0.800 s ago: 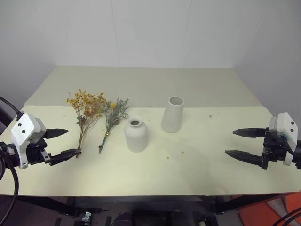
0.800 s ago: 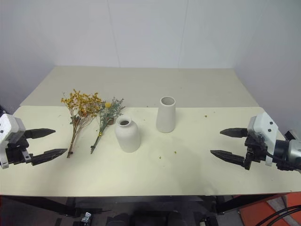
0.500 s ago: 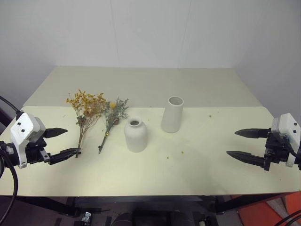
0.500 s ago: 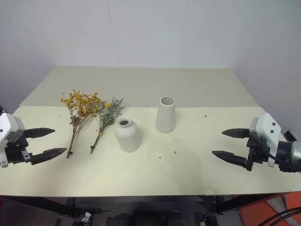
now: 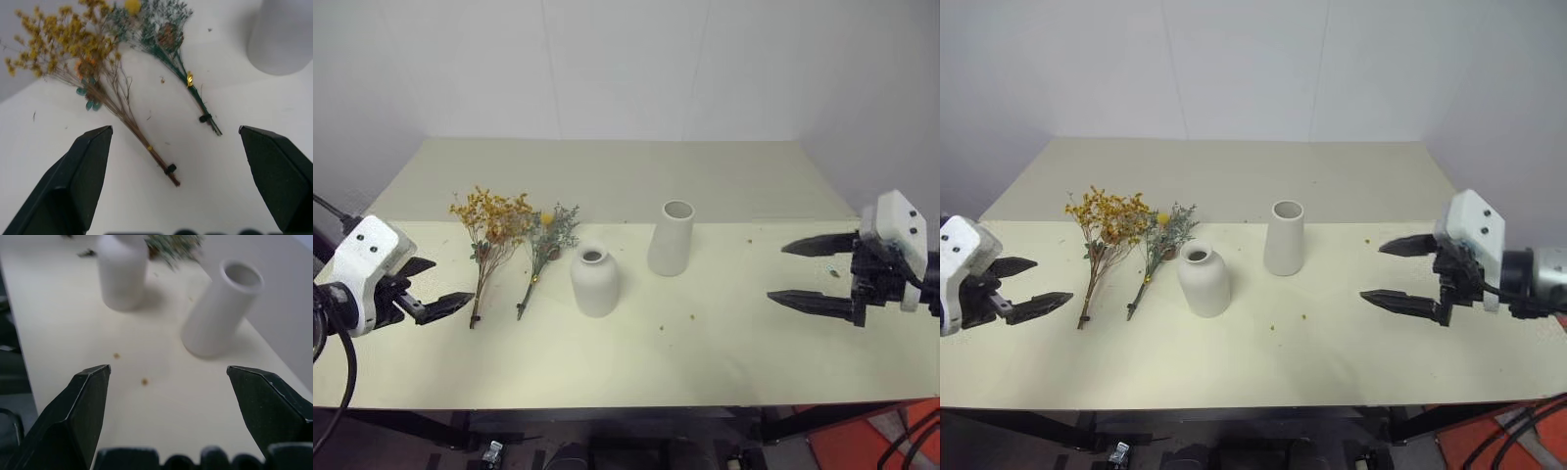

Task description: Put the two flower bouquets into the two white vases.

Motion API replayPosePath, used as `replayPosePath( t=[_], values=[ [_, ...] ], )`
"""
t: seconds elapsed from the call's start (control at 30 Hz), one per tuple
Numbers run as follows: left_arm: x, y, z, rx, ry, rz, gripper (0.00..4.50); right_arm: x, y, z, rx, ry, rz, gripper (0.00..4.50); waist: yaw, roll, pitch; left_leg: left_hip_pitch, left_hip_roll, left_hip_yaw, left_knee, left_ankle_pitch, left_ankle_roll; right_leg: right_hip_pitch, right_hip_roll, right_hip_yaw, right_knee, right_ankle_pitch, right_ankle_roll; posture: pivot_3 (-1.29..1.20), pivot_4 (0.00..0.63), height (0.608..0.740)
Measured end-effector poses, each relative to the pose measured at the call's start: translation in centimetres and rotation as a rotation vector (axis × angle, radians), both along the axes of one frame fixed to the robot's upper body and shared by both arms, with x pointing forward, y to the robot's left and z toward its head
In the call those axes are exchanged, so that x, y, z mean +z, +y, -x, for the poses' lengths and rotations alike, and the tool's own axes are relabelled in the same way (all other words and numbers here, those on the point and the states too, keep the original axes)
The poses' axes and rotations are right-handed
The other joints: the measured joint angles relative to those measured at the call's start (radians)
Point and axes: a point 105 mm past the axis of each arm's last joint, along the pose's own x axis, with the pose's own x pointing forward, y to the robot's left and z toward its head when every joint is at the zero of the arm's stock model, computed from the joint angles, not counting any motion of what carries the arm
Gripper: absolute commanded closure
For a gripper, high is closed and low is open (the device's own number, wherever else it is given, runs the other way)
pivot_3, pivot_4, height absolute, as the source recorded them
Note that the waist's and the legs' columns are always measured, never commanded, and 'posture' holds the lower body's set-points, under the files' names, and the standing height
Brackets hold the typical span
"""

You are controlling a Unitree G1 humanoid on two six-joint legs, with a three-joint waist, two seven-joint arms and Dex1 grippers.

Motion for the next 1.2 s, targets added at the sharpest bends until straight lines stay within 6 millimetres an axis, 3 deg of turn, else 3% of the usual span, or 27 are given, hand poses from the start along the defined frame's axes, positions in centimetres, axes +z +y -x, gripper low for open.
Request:
replayPosePath(
  t=[0.27,0.63,0.93,1.2],
  values=[
    [-0.1,1.8,-3.0,0.303,0.160,0.177,0.00,2.0,6.2,-0.5,0.249,-0.022,0.065,0.05,0.001,-0.001,0.001,-0.002,-0.001,-0.002,0.000,0.000,0.000,-0.002,0.001,-0.001,0.001,0.003,0.005,0.00,0.150,0.740],
    [-2.3,1.6,-5.7,0.386,0.347,0.111,0.00,3.0,9.7,-2.2,0.326,0.013,0.038,0.05,0.001,-0.001,0.000,-0.012,-0.004,-0.002,0.000,0.000,0.000,-0.014,-0.001,0.001,0.010,0.007,-0.002,0.00,0.150,0.740],
    [-5.2,1.2,-7.4,0.444,0.435,0.060,0.00,3.4,10.1,-2.1,0.304,0.002,0.005,0.05,0.002,-0.002,0.001,-0.012,-0.004,-0.003,0.005,0.000,-0.001,-0.013,0.000,0.000,0.014,0.006,-0.002,0.00,0.150,0.740],
    [-6.1,1.5,-8.9,0.463,0.426,0.059,0.00,3.2,9.6,-2.1,0.260,-0.002,0.002,0.05,0.001,-0.002,0.000,-0.012,-0.004,-0.003,0.006,0.000,0.000,-0.013,0.000,0.000,0.015,0.007,-0.002,0.00,0.150,0.740]
  ],
)
